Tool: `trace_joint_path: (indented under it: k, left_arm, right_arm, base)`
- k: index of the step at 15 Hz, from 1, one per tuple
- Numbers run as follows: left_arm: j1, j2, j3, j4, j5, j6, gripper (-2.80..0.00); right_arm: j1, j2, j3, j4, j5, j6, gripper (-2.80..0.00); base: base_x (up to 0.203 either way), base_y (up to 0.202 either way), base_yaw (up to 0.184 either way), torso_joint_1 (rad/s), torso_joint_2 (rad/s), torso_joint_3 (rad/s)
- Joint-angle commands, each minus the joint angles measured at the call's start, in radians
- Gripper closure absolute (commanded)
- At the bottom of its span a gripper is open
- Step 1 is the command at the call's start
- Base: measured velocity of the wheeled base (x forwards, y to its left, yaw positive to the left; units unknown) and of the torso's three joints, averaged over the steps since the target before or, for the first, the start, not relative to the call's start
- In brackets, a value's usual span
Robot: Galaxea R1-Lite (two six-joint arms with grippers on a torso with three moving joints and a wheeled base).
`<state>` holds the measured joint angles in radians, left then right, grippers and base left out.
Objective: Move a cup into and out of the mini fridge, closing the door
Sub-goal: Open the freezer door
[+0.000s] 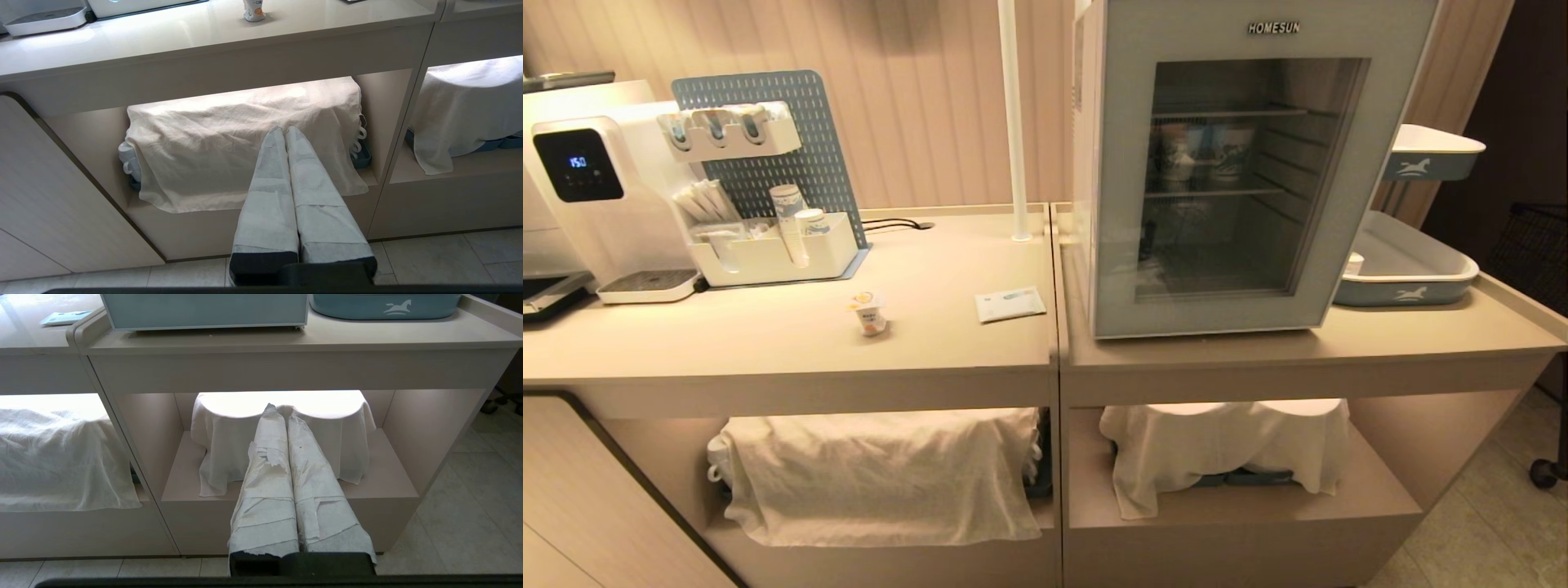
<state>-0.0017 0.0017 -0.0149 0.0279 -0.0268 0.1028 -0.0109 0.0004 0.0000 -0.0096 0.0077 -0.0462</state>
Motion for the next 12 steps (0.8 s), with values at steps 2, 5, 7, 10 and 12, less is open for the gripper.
trace_joint_path:
  k: [2, 5, 7, 10, 12]
  left_arm:
    - [0.000, 0.000, 0.008, -0.006, 0.004, 0.008, 0.00]
    - [0.000, 0.000, 0.013, -0.015, 0.009, -0.004, 0.00]
    - [0.000, 0.000, 0.013, -0.019, -0.002, 0.010, 0.00]
    - [0.000, 0.000, 0.014, -0.016, 0.008, -0.001, 0.00]
    - [0.000, 0.000, 0.013, -0.019, 0.010, 0.000, 0.00]
  right_arm:
    - [0.000, -0.002, 0.009, -0.001, 0.002, 0.000, 0.00]
    - [0.000, -0.002, 0.009, -0.001, 0.002, 0.002, 0.00]
    - [0.000, -0.002, 0.009, -0.001, 0.002, 0.002, 0.00]
    - [0.000, -0.002, 0.009, -0.001, 0.003, -0.001, 0.00]
    - [0.000, -0.002, 0.009, -0.001, 0.003, -0.001, 0.00]
  base:
    - [0.000, 0.000, 0.000, 0.000, 0.00, 0.000]
    - [0.000, 0.000, 0.000, 0.000, 0.00, 0.000]
    - [0.000, 0.000, 0.000, 0.000, 0.00, 0.000]
    - [0.000, 0.000, 0.000, 0.000, 0.00, 0.000]
    - [0.000, 0.000, 0.000, 0.000, 0.00, 0.000]
